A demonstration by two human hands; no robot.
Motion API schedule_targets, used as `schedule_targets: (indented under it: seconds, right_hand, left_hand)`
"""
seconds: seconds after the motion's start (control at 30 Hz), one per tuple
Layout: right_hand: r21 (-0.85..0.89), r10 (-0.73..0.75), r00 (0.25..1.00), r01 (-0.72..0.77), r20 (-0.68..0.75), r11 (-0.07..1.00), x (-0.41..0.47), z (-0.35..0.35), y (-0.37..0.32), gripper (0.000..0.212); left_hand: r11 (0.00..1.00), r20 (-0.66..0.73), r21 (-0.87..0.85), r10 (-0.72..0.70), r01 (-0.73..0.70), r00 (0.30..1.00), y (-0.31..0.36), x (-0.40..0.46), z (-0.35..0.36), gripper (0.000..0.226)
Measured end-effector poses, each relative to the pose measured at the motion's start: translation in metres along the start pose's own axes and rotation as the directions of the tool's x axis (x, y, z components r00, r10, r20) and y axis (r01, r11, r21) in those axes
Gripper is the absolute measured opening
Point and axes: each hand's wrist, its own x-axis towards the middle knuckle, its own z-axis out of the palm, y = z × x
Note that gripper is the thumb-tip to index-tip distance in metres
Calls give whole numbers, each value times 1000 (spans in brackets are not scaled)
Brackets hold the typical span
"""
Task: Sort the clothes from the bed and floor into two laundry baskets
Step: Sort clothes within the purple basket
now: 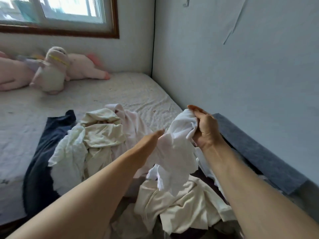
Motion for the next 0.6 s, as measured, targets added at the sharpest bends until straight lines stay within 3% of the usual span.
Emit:
schedule_targets:
  seconds: [0.07, 0.13, 0.2, 0.27, 0.33, 0.43, 0.47, 0.6]
  right_hand:
    - [-2, -5, 1000, 5, 25, 1000, -7, 17, -9, 28]
    - [-3, -15, 999, 15, 52, 1000, -14, 32, -18, 29]
    - [1, -22, 996, 22, 85, 1000, -21, 46, -27, 30]
    - [-9, -15, 993, 16, 118, 1000, -25, 59, -38, 30]
    - [-37, 12, 988, -6, 154, 999, -28, 69, -49, 26]
    - [-20, -19, 988, 22, 151, 1000, -31, 79, -69, 25]
    - [2, -44, 990, 44, 135, 999, -31, 81, -75, 26]
    - [-43, -120, 992, 121, 35, 992, -26, 74, -85, 26]
  left_hand:
    - [999, -46, -33, -15, 13, 999, 7, -7, -11, 60]
    - [1000, -83, -19, 2, -3, 997, 10, -11, -25, 47]
    - [995, -91, 81, 68, -61, 994, 13, -17, -38, 41]
    - [965, -113, 230, 156, -127, 981, 14, -19, -49, 63]
    - [929, -136, 350, 181, -124, 974, 16, -18, -56, 70]
    - [887, -211, 446, 234, -120, 949, 15, -13, -66, 34]
    - [894, -277, 431, 260, -123, 925, 17, -14, -72, 23]
    - [951, -499, 235, 294, -199, 816, 38, -29, -100, 21]
